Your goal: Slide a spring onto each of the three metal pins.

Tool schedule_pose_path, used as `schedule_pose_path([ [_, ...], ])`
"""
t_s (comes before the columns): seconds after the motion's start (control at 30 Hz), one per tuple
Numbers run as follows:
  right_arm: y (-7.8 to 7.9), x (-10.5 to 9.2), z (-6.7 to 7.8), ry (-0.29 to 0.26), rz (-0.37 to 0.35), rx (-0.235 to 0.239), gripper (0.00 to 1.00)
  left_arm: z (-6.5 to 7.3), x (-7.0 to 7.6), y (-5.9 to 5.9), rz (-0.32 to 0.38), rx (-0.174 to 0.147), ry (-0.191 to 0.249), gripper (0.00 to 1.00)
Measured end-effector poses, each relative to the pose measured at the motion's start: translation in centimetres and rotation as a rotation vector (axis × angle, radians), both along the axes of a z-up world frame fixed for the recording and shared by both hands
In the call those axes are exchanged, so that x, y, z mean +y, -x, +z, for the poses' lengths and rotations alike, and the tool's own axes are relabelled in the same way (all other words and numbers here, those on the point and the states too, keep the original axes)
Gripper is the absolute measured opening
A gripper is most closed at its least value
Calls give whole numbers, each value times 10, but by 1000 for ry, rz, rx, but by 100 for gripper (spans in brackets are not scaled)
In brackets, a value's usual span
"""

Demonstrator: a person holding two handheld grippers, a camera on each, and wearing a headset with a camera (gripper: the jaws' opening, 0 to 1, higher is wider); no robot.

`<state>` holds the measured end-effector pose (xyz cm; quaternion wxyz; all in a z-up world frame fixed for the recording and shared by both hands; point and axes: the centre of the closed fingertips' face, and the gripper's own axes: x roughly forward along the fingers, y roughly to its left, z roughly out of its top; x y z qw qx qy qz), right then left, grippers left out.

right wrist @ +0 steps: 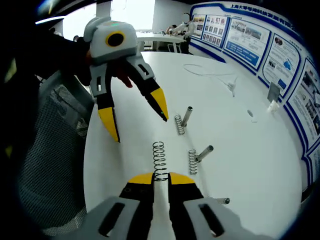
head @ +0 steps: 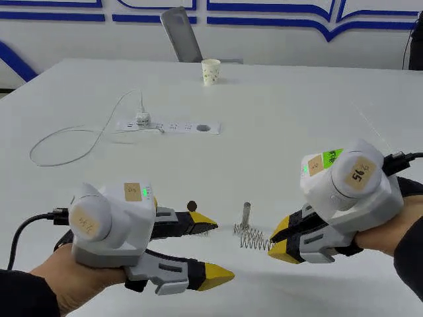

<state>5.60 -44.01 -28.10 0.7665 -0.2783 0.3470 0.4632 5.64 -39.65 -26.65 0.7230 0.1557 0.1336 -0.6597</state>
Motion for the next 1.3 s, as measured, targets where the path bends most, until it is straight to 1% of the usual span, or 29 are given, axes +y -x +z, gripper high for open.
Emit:
schedule_pose_path([
  [0.2, 5, 8, 3, 7, 38, -5, 11, -1, -5, 5, -24, -18, -10, 41],
  [0.47, 13, 15, 4, 16, 83, -1, 11, -3, -9, 10, -51, -27, -20, 32],
  [0.67, 17, 18, 4, 21, 102, 7, 11, -5, -11, 14, -66, -39, -28, 23],
  [1.0, 21, 23, 5, 26, 126, 12, 11, -7, -10, 17, -82, -54, -42, 13],
  [1.17, 21, 25, 7, 29, 126, 11, 11, -10, -9, 16, -79, -59, -56, 12],
  [1.3, 22, 27, 12, 20, 126, 9, 11, -11, -8, 16, -78, -57, -61, 12],
])
